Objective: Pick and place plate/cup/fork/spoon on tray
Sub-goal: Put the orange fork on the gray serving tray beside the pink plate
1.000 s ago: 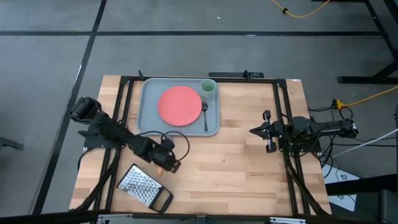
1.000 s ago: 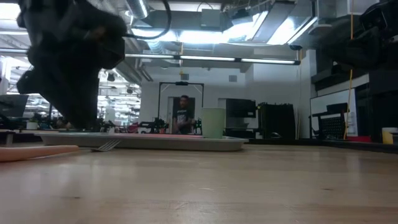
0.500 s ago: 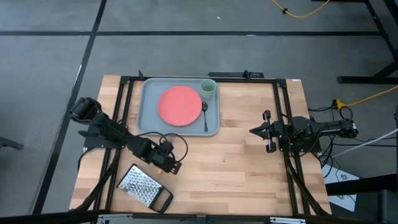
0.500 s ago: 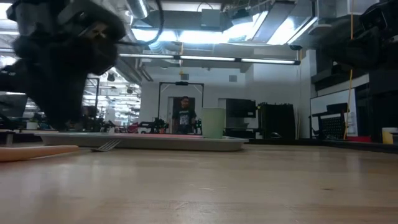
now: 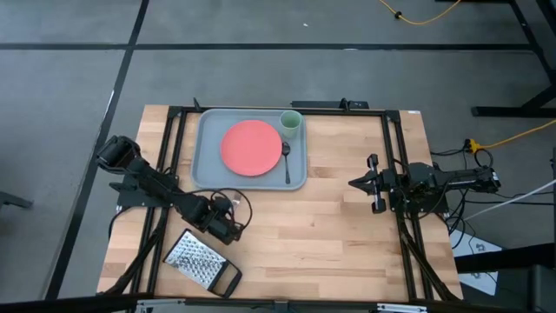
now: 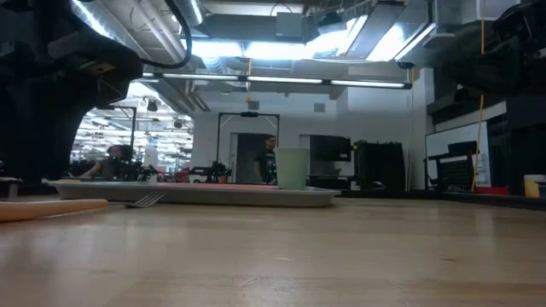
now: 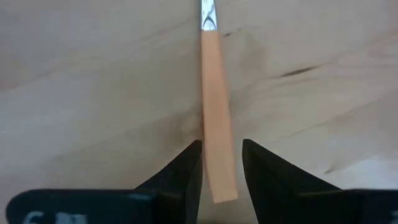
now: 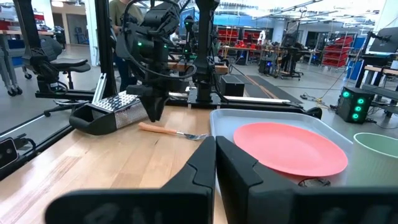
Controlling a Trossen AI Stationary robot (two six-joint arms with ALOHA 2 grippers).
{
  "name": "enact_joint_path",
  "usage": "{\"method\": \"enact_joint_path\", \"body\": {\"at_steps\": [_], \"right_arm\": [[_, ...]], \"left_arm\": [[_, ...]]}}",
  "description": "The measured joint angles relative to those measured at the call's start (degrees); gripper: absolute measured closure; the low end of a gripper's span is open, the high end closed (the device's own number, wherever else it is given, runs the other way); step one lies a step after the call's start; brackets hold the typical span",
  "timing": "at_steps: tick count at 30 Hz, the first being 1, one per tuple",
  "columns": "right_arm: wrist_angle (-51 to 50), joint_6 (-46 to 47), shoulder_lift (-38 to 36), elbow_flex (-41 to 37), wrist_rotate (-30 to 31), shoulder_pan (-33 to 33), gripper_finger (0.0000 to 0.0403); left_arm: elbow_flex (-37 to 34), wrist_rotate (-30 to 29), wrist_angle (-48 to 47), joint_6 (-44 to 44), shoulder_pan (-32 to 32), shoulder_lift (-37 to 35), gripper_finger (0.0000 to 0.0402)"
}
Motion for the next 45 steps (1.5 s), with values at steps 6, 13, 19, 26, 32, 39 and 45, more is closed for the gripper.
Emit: {"method": "enact_joint_path", "body": {"at_steps": [6, 13, 19, 26, 32, 39, 45], "right_arm": [[0.0, 0.0, 0.0, 0.0, 0.0, 0.0, 0.0385], [0.0, 0.0, 0.0, 0.0, 0.0, 0.0, 0.0385], [0.0, 0.0, 0.0, 0.0, 0.0, 0.0, 0.0386], [0.0, 0.0, 0.0, 0.0, 0.0, 0.0, 0.0386], [0.0, 0.0, 0.0, 0.0, 0.0, 0.0, 0.0386], [0.0, 0.0, 0.0, 0.0, 0.0, 0.0, 0.0386], [0.0, 0.0, 0.0, 0.0, 0.0, 0.0, 0.0386]], "left_arm": [[0.0, -4.2, 0.0, 0.0, 0.2, 0.3, 0.0295], [0.0, -6.9, -0.9, 1.8, 0.8, 1.0, 0.0295], [0.0, -6.4, -1.0, 3.4, 2.1, 4.0, 0.0295], [0.0, -4.3, 0.7, 5.1, 3.0, 6.3, 0.0295], [0.3, -1.4, 0.3, 5.6, 3.1, 8.2, 0.0296], [0.1, -0.2, 0.3, 8.2, 3.7, 8.0, 0.0345], [2.0, 2.4, 0.0, 15.4, 4.6, 6.9, 0.0359]]}}
